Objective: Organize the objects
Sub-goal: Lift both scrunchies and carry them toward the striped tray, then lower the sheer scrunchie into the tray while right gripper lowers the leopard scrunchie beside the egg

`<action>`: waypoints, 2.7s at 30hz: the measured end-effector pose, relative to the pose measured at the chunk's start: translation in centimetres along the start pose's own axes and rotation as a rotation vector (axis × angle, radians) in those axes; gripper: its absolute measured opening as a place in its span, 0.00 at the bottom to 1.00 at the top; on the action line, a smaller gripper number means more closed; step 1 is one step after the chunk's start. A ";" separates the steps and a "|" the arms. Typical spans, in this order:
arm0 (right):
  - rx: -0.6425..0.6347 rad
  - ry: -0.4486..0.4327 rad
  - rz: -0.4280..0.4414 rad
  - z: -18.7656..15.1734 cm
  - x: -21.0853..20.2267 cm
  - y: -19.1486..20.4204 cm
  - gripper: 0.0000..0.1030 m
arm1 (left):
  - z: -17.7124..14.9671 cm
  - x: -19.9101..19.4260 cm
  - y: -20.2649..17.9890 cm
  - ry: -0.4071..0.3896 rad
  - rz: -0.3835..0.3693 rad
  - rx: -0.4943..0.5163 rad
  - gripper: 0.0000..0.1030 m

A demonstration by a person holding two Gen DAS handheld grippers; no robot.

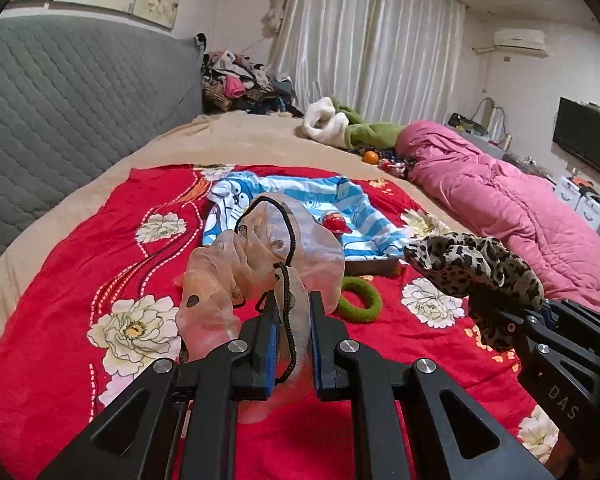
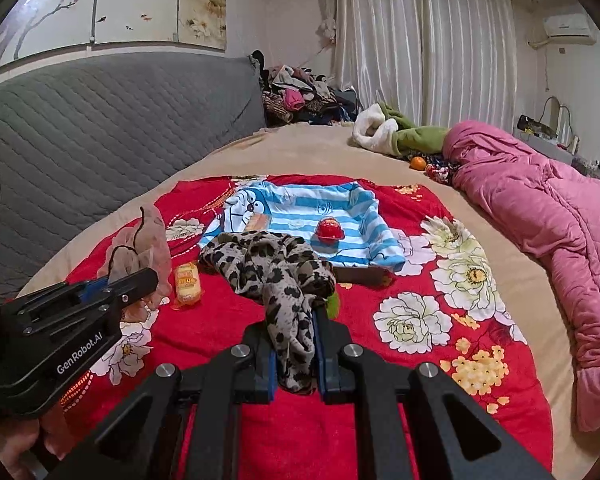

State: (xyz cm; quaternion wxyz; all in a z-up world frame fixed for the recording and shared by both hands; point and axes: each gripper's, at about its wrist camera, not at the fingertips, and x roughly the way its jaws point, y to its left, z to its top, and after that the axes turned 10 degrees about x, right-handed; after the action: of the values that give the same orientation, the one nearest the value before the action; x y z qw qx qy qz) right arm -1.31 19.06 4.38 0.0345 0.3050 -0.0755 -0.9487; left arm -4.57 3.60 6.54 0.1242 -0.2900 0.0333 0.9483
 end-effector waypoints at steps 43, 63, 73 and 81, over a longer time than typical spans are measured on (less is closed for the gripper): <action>-0.007 -0.059 0.020 8.6 3.2 0.3 0.14 | 7.9 3.9 2.3 -0.002 0.059 0.011 0.13; -0.019 -0.065 0.030 12.0 6.1 -0.1 0.14 | 11.6 7.6 2.1 0.004 0.057 0.023 0.13; -0.003 -0.037 0.036 12.7 9.1 -0.8 0.14 | 12.3 10.3 2.3 0.016 0.063 0.030 0.13; -0.008 -0.026 0.029 13.1 10.8 -1.0 0.14 | 12.8 12.8 2.3 0.033 0.066 0.029 0.13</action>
State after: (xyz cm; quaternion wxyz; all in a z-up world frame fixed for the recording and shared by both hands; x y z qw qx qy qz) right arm -17.74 20.42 8.54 0.0487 0.2915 -0.0765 -0.9523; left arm -22.31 5.86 10.02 0.0967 -0.3026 0.0587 0.9464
